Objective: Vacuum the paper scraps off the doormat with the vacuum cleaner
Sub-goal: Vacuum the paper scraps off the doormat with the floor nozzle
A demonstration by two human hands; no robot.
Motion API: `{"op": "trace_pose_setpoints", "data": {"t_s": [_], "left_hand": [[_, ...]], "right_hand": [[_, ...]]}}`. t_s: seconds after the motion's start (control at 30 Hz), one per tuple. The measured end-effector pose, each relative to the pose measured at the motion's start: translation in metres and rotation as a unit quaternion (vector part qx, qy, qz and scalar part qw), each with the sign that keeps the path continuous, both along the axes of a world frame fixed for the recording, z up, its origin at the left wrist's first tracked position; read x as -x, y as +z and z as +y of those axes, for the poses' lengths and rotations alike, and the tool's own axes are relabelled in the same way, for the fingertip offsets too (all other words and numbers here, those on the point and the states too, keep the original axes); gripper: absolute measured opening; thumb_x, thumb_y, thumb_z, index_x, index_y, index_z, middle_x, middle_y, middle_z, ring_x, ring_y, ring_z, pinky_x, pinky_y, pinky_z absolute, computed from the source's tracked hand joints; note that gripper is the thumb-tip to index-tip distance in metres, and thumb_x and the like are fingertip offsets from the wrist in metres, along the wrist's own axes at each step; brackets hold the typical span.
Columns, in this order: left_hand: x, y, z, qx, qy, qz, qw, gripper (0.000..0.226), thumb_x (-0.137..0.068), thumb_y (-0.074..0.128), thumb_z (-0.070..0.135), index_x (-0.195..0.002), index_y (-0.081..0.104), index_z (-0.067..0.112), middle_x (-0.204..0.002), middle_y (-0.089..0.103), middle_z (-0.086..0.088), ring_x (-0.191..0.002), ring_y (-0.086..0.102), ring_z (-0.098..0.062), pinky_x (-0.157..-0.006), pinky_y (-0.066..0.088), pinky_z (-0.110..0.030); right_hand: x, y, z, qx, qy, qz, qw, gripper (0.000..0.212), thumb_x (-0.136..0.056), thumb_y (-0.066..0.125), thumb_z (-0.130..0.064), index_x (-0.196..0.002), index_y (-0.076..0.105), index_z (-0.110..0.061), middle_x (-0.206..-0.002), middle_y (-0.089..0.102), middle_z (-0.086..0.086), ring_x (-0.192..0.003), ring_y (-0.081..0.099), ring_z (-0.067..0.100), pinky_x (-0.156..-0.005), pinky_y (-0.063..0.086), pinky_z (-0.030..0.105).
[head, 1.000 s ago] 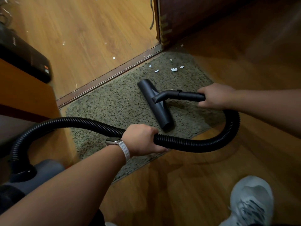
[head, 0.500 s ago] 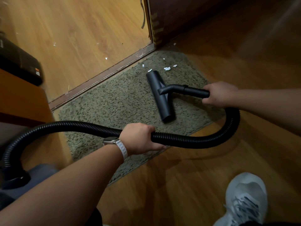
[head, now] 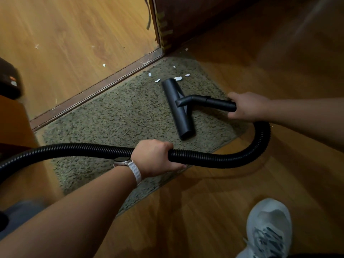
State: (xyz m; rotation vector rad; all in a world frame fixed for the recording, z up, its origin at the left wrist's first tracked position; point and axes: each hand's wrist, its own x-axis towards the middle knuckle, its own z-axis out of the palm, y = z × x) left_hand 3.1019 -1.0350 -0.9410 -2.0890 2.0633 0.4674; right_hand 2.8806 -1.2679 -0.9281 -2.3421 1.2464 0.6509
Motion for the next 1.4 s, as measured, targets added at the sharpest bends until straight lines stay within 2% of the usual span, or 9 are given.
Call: {"op": "trace_pose_setpoints", "data": {"t_s": [0.27,0.43,0.53,0.77,0.9,1.07,1.13,1.27,1.4], "left_hand": [[0.004,-0.006,-0.017,0.0,0.011,0.009,1.0,0.062,-0.071,0.046,0.089,-0.074,0.048,0.027,-0.061,0.048,0.011,-0.062,0.056,-0.013,-0.056,0.045,-0.027],[0.01,-0.01,-0.029,-0.015,0.027,0.001,1.0,0.064,-0.072,0.045,0.089,-0.08,0.052,0.026,-0.064,0.05,0.01,-0.067,0.061,-0.015,-0.061,0.051,-0.03],[0.011,-0.016,-0.039,-0.031,0.045,-0.003,0.998,0.064,-0.071,0.042,0.09,-0.081,0.051,0.027,-0.069,0.054,0.011,-0.07,0.061,-0.014,-0.062,0.051,-0.029],[0.004,-0.038,-0.056,-0.025,0.068,-0.011,0.997,0.067,-0.07,0.042,0.091,-0.082,0.055,0.026,-0.069,0.056,0.01,-0.071,0.064,-0.015,-0.061,0.048,-0.028],[-0.002,-0.056,-0.054,0.005,0.073,-0.017,0.997,0.077,-0.063,0.029,0.095,-0.082,0.056,0.025,-0.073,0.063,0.006,-0.074,0.067,-0.017,-0.061,0.048,-0.029],[-0.006,-0.062,-0.046,0.003,0.051,-0.002,0.999,0.072,-0.066,0.035,0.094,-0.085,0.055,0.027,-0.081,0.067,0.007,-0.078,0.067,-0.017,-0.063,0.046,-0.028],[-0.007,-0.062,-0.044,0.007,0.052,0.0,0.999,0.071,-0.066,0.033,0.094,-0.082,0.051,0.028,-0.079,0.066,0.007,-0.076,0.067,-0.016,-0.062,0.047,-0.028],[-0.003,-0.061,-0.053,0.016,0.07,0.008,0.997,0.068,-0.066,0.034,0.093,-0.077,0.048,0.028,-0.066,0.056,0.01,-0.069,0.065,-0.014,-0.055,0.038,-0.026],[-0.006,-0.06,-0.056,0.045,0.073,-0.002,0.996,0.075,-0.064,0.027,0.093,-0.073,0.056,0.025,-0.058,0.051,0.01,-0.06,0.064,-0.015,-0.052,0.035,-0.024]], "right_hand": [[0.013,0.0,-0.022,-0.054,0.014,-0.037,0.998,0.041,-0.095,0.062,-0.033,-0.135,0.051,-0.03,-0.08,0.061,0.001,-0.063,0.058,0.017,-0.052,0.043,0.031],[0.014,-0.011,-0.04,-0.069,0.027,-0.074,0.994,0.036,-0.095,0.062,-0.03,-0.129,0.056,-0.036,-0.077,0.063,0.0,-0.062,0.059,0.016,-0.055,0.045,0.032],[0.011,-0.018,-0.056,-0.068,0.023,-0.088,0.994,0.031,-0.094,0.063,-0.029,-0.124,0.059,-0.035,-0.074,0.062,0.0,-0.061,0.058,0.015,-0.05,0.039,0.027],[-0.009,-0.028,-0.08,-0.034,0.046,-0.09,0.994,0.028,-0.093,0.063,-0.029,-0.12,0.06,-0.036,-0.072,0.06,-0.001,-0.063,0.056,0.015,-0.05,0.037,0.03],[-0.02,-0.032,-0.086,-0.015,0.093,-0.093,0.991,0.024,-0.092,0.062,-0.031,-0.114,0.058,-0.038,-0.07,0.059,-0.002,-0.061,0.056,0.014,-0.049,0.038,0.029],[-0.027,-0.037,-0.074,0.009,0.135,-0.084,0.987,0.036,-0.092,0.062,-0.036,-0.127,0.053,-0.037,-0.081,0.061,-0.001,-0.067,0.056,0.014,-0.056,0.051,0.036],[-0.024,-0.037,-0.076,0.007,0.134,-0.082,0.987,0.041,-0.093,0.062,-0.036,-0.132,0.052,-0.037,-0.085,0.061,-0.001,-0.07,0.056,0.014,-0.058,0.051,0.035],[-0.015,-0.033,-0.089,0.036,0.096,-0.081,0.991,0.041,-0.094,0.063,-0.035,-0.134,0.052,-0.035,-0.08,0.057,-0.003,-0.065,0.051,0.011,-0.05,0.038,0.03],[-0.012,-0.032,-0.09,0.045,0.06,-0.092,0.993,0.044,-0.094,0.063,-0.035,-0.136,0.052,-0.034,-0.078,0.055,-0.004,-0.065,0.051,0.012,-0.054,0.043,0.032]]}}
